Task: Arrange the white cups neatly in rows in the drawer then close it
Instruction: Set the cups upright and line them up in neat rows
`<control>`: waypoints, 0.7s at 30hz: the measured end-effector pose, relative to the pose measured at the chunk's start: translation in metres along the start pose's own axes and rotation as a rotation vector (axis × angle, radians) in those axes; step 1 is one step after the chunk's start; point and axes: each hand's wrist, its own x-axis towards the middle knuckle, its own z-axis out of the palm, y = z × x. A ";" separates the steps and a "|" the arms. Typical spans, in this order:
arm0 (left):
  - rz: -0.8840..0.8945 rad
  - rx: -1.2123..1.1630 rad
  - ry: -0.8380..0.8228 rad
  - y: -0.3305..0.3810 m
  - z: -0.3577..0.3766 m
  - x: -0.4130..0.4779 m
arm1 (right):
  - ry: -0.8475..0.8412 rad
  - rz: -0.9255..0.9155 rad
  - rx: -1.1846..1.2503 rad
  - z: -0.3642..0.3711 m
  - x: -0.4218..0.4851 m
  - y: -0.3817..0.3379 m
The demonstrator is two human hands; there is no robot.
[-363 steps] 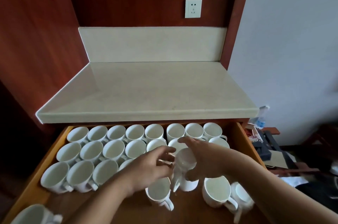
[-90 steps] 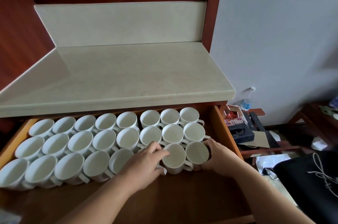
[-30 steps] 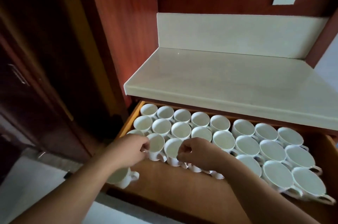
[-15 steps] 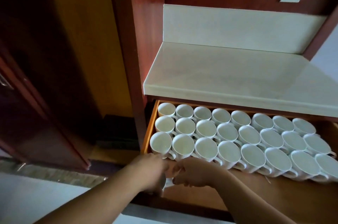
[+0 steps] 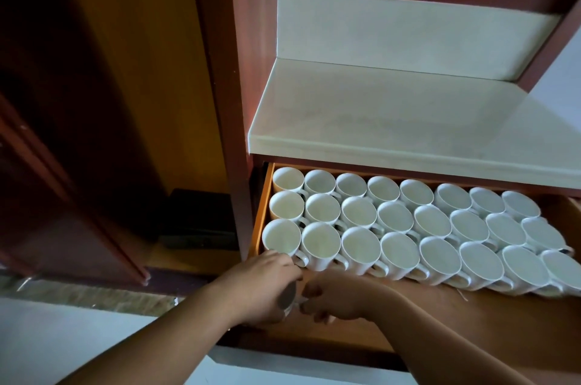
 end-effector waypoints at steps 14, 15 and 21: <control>-0.035 0.174 0.181 -0.014 0.010 -0.015 | 0.079 -0.014 0.245 0.001 0.002 0.008; -0.024 0.164 0.191 -0.013 0.011 -0.014 | 0.081 -0.018 0.260 0.001 0.003 0.009; 0.001 0.072 0.235 -0.012 0.012 -0.013 | 0.095 -0.005 0.328 0.003 0.008 0.013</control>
